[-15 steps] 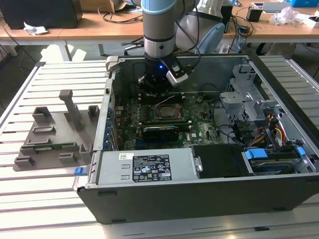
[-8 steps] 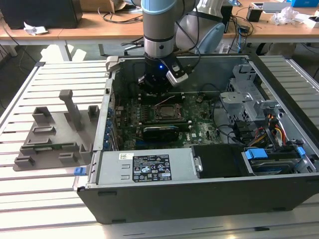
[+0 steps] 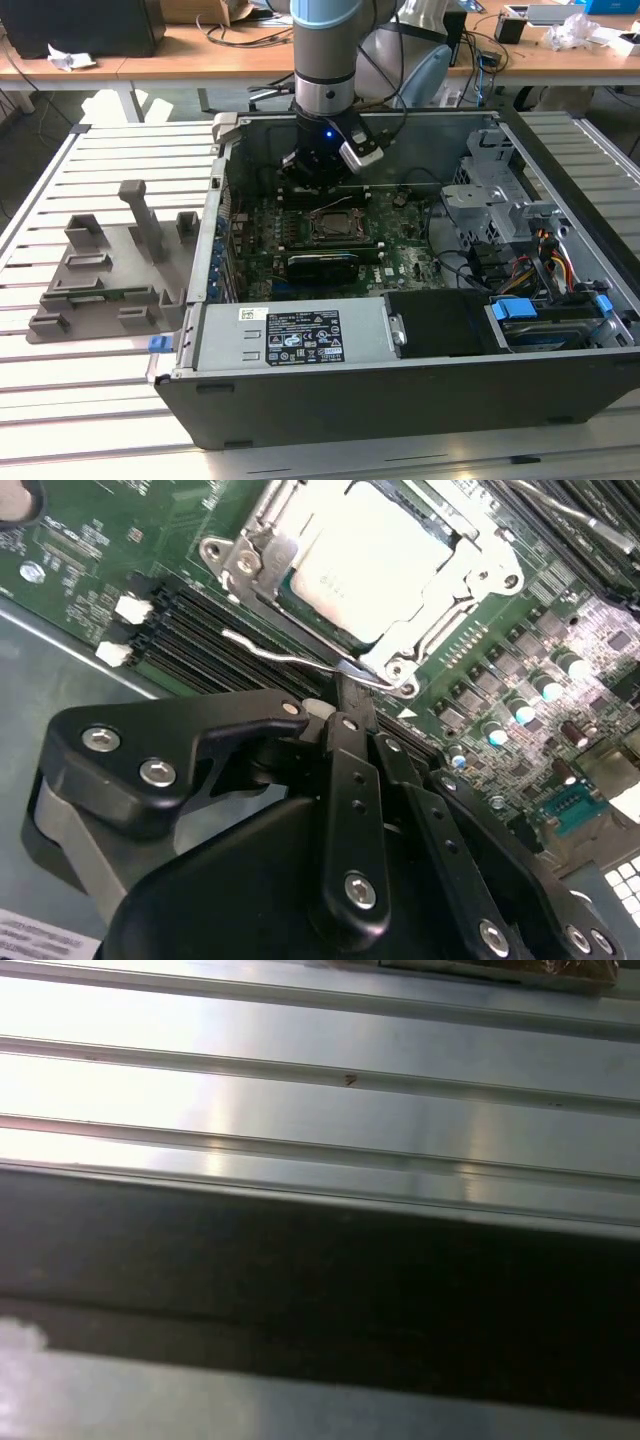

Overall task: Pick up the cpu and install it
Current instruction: 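Install the first cpu locking lever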

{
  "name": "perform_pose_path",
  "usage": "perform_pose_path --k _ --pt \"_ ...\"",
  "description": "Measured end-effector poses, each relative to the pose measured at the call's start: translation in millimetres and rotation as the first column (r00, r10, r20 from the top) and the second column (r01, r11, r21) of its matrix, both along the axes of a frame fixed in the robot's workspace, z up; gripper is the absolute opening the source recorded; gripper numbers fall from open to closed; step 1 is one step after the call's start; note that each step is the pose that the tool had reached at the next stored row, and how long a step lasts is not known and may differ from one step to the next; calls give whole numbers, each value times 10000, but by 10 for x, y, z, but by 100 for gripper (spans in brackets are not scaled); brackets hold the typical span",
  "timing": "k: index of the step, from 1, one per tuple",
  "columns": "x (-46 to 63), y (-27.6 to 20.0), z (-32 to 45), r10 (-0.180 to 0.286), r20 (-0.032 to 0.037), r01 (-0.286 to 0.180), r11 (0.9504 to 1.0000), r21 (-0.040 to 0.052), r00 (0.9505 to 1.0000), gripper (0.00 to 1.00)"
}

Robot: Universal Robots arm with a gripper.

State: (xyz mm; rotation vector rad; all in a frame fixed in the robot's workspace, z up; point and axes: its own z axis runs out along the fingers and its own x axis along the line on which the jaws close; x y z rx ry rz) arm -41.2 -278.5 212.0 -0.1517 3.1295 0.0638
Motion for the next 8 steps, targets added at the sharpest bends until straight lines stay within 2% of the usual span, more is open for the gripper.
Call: perform_pose_path --k 3,8 --pt "109 0 -3 3 -35 -3 10000 -3 10000 11" --pt "219 0 -7 8 -73 -8 10000 -9 10000 11"
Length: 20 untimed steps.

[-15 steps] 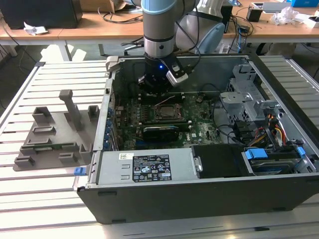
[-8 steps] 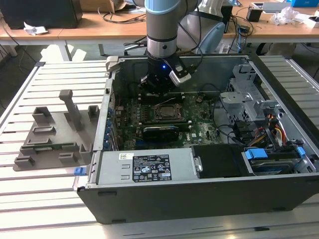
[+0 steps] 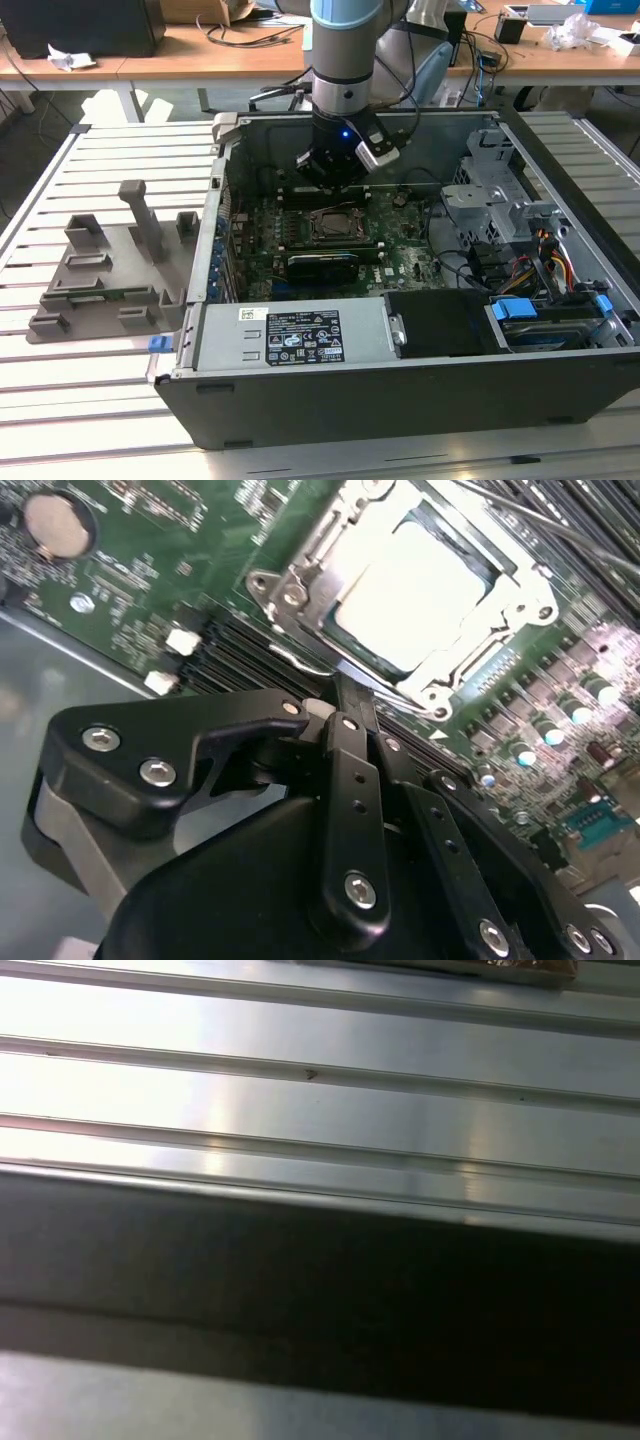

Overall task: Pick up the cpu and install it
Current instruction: 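Install the first cpu locking lever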

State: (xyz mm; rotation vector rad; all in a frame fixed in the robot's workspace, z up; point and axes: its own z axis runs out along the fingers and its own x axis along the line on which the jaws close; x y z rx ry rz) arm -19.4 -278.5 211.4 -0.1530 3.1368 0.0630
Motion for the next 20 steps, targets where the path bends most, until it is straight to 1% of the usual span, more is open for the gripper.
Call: perform_pose_path --k 8,12,20 --pt "128 0 -5 7 -39 -8 10000 -23 10000 11" --pt "208 0 -14 8 -73 -8 10000 -40 10000 11" --pt "211 0 -35 7 -78 -7 10000 -47 10000 11"
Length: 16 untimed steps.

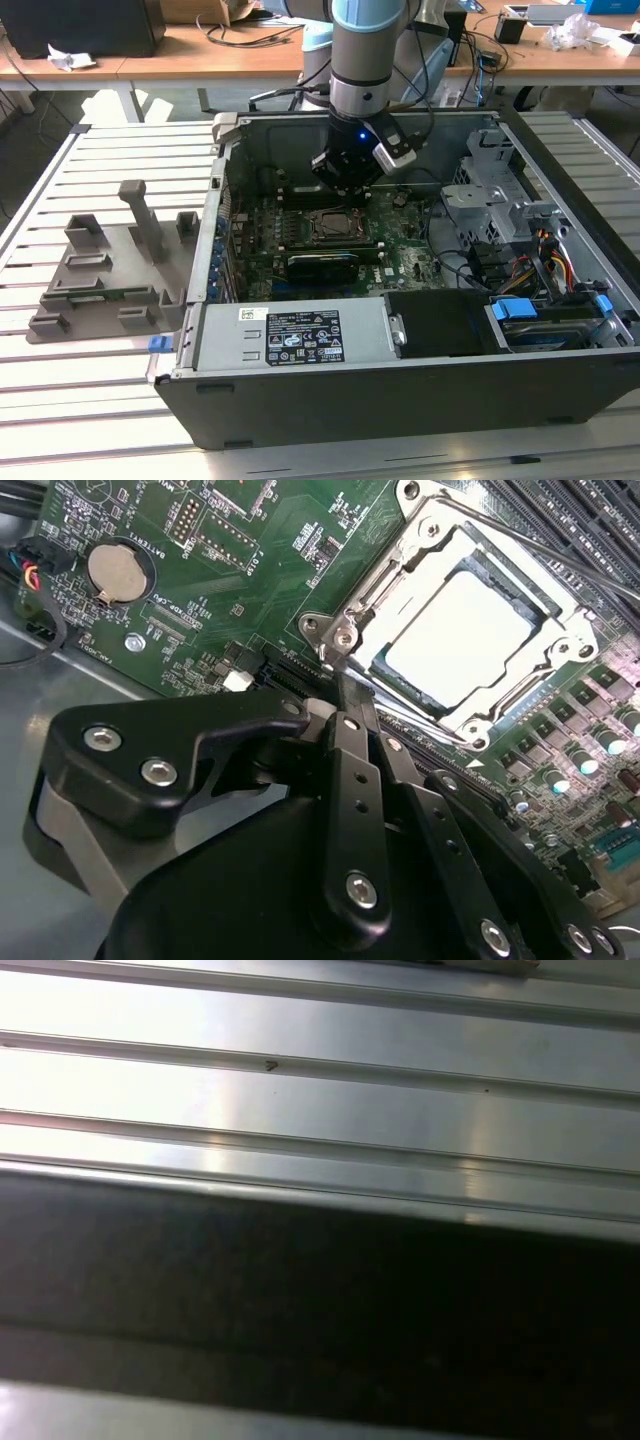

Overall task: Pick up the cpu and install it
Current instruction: 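Install the first cpu locking lever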

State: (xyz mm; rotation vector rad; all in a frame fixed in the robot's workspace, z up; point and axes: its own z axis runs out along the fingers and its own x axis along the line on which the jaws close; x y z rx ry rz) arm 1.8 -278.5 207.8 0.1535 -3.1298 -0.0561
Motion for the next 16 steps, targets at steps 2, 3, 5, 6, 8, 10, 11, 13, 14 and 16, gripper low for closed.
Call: perform_pose_path --k 2,3,5,6,8,10,11,13,14,16 --pt "0 0 -6 0 1 0 10000 1 10000 11" --pt "0 0 -7 0 0 0 10000 0 10000 11" --pt "0 0 -9 0 0 0 10000 -2 10000 11" --pt "0 0 -11 0 0 0 10000 -2 10000 11" --pt "0 0 -17 1 1 -1 10000 -2 10000 11" --pt "0 1 -20 -1 1 1 10000 -15 10000 11" --pt "0 1 -20 0 1 0 10000 -28 10000 11" --pt "0 -4 -20 0 0 0 10000 -66 10000 11" --pt "-1 -6 -20 -1 0 1 10000 -75 10000 11" --pt "0 -10 -21 0 0 0 10000 -98 10000 11"
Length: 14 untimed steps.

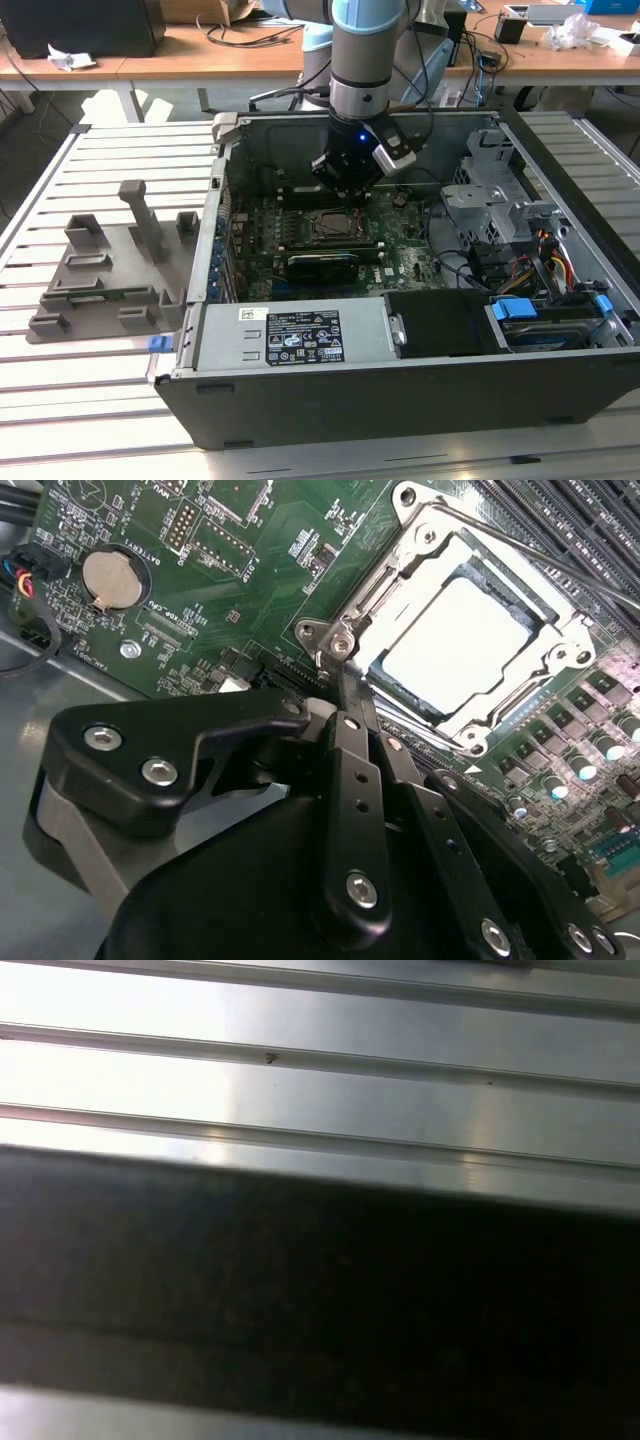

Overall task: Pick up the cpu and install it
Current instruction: 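Install the first cpu locking lever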

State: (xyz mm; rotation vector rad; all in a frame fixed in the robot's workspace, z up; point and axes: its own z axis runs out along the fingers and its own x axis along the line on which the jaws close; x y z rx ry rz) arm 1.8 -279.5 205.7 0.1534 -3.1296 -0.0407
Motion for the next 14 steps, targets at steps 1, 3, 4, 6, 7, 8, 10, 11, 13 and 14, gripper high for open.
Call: perform_pose_path --k 1,3,4,6,7,8,10,11,13,14 --pt "0 0 -1 0 0 0 10000 -9 10000 11" --pt "1 0 -2 2 1 -2 10000 -53 10000 11" --pt "0 -1 -3 1 1 -1 10000 -95 10000 11" --pt "0 -1 -3 2 -1 -2 9999 -120 10000 11" --pt "1 -1 -4 2 -1 -2 9999 -128 10000 11" --pt "1 -1 -6 2 0 -2 9999 -130 10000 11" --pt "1 -1 -9 2 -1 -2 9999 -138 10000 11" --pt "1 -1 -9 2 -1 -2 9999 -139 10000 11" --pt "1 -1 -10 2 0 -2 9999 -139 10000 11" --pt "1 -1 -10 5 0 -5 9999 -139 10000 11"
